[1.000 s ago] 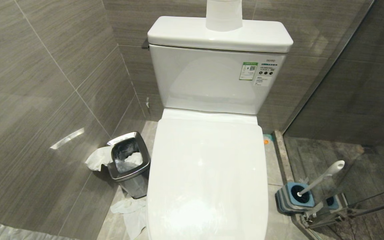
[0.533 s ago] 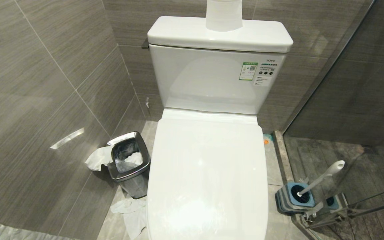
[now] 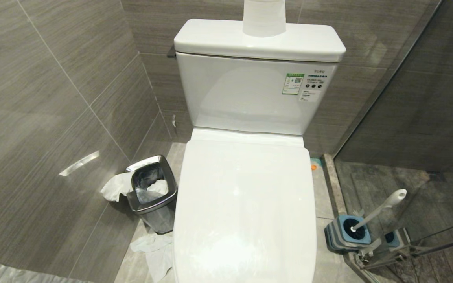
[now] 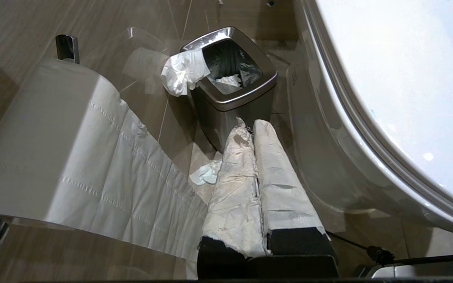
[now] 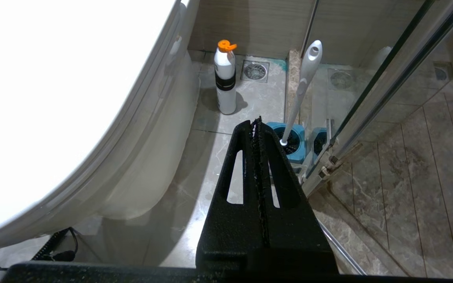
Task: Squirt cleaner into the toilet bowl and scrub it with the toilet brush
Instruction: Use the left hand to lift the toilet lid slightly
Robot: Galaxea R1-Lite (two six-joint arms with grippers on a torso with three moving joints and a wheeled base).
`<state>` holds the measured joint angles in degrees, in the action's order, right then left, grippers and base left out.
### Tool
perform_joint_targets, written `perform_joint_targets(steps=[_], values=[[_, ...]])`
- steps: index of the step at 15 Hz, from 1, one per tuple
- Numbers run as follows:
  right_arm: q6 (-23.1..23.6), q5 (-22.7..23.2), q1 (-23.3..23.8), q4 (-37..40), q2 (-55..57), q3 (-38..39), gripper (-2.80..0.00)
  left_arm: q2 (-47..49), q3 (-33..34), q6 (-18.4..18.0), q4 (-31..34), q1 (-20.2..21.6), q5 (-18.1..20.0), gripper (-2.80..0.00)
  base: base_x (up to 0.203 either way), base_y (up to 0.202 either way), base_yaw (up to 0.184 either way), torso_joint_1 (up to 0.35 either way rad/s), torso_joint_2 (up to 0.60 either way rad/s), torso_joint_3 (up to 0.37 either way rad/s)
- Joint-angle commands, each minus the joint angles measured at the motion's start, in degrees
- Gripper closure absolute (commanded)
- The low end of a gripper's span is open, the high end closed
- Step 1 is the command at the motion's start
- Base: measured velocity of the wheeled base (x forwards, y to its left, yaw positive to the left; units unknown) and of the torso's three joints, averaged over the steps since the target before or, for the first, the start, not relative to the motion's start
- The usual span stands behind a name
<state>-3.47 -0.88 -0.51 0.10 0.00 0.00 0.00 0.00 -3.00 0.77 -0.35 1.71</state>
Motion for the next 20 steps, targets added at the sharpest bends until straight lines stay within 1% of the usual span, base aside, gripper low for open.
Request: perform_joint_targets(steps=[1, 5, 6, 7, 9, 10, 14, 18, 20], values=[[0.0, 0.0, 0.0, 0.0, 0.0, 0.0, 0.0, 0.0, 0.0, 0.3, 0.0, 0.0, -0.1, 0.0, 0.0, 0.0, 0.0, 0.0, 0.0, 0.0], [0.0, 0.1, 0.0, 0.0, 0.0, 0.0, 0.0, 0.0, 0.0, 0.4, -0.2, 0.0, -0.1, 0.0, 0.0, 0.0, 0.0, 0.0, 0.0, 0.0], [0.9, 0.6, 0.0, 0.1, 0.0, 0.0, 0.0, 0.0, 0.0, 0.3, -0.2, 0.0, -0.1, 0.0, 0.0, 0.0, 0.0, 0.0, 0.0, 0.0], [2.6, 1.1, 0.0, 0.2, 0.0, 0.0, 0.0, 0.0, 0.0, 0.4, -0.2, 0.0, -0.1, 0.0, 0.0, 0.0, 0.0, 0.0, 0.0, 0.0], [8.6, 2.5, 0.0, 0.1, 0.0, 0.0, 0.0, 0.0, 0.0, 0.4, -0.2, 0.0, -0.1, 0.0, 0.0, 0.0, 0.0, 0.0, 0.0, 0.0], [10.1, 2.7, 0.0, -0.1, 0.0, 0.0, 0.0, 0.0, 0.0, 0.4, -0.2, 0.0, -0.2, 0.0, 0.0, 0.0, 0.0, 0.0, 0.0, 0.0], [9.9, 2.7, 0.0, -0.1, 0.0, -0.1, 0.0, 0.0, 0.0, 0.4, -0.3, 0.0, -0.2, 0.0, 0.0, 0.0, 0.0, 0.0, 0.0, 0.0], [5.4, 2.2, 0.0, 0.2, 0.0, 0.0, 0.0, 0.0, 0.1, 0.5, -0.4, 0.0, -0.2, 0.0, 0.0, 0.0, 0.0, 0.0, 0.0, 0.0], [5.1, 2.1, 0.0, 0.2, 0.0, 0.0, 0.0, 0.0, 0.1, 0.5, -0.1, 0.0, -0.2, 0.0, 0.0, 0.0, 0.0, 0.0, 0.0, 0.0]])
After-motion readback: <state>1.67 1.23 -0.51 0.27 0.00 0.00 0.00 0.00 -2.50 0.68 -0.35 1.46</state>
